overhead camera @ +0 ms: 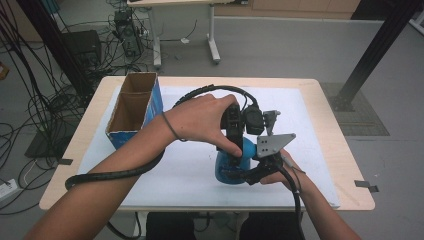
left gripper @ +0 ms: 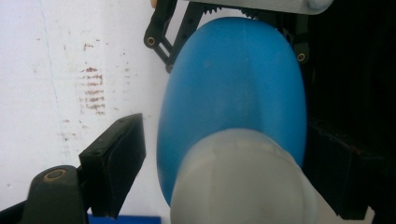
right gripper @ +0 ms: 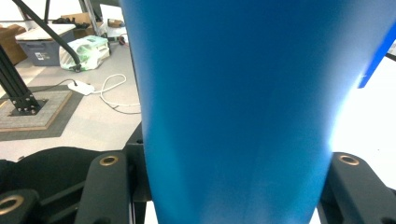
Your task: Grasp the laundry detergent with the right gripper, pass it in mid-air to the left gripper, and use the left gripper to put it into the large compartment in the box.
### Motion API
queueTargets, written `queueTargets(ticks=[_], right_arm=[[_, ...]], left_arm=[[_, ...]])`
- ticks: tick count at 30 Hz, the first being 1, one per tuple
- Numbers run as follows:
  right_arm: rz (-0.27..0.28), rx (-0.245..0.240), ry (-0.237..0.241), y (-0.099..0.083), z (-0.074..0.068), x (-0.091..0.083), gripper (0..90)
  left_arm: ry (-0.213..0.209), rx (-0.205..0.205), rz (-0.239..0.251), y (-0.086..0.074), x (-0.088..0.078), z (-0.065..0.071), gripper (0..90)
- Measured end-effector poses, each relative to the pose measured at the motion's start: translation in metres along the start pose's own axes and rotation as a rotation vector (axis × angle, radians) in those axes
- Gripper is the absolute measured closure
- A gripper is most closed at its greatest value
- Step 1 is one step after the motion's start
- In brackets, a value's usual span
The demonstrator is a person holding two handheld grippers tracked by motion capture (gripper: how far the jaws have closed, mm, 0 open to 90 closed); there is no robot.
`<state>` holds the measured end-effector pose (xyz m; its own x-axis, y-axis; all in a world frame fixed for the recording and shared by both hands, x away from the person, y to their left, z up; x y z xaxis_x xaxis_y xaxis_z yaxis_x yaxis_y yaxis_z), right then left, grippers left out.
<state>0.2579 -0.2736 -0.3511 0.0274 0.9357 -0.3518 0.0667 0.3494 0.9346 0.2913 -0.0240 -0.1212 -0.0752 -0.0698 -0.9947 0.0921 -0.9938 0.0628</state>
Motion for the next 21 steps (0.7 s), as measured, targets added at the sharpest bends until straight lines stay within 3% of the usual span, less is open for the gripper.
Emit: queueTargets(ticks=[9, 21], right_arm=[[-0.001, -0.006, 0.004, 0.0007, -0.0001, 0.0014, 42.4], [-0.009, -0.006, 0.001, 0.0017, 0.0006, 0.0016, 42.4]], left_arm=[[0.005, 0.009, -0.011, 0.002, 0.0033, 0.0011, 24.3], [-0.006, 0.019, -0.003, 0.0006, 0.0033, 0.0003, 36.5]])
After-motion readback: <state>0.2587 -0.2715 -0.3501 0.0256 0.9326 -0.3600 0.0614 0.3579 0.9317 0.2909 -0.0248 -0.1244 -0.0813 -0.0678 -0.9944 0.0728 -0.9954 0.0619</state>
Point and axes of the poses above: each handheld gripper's, and its own axes: x roughly forward along the jaws, y roughly out of its top, z roughly to its right, the point moved 2 cm from there along x, roughly forward along the jaws, and after that the axes turned 3 degrees about -x, right-handed, at the moved point
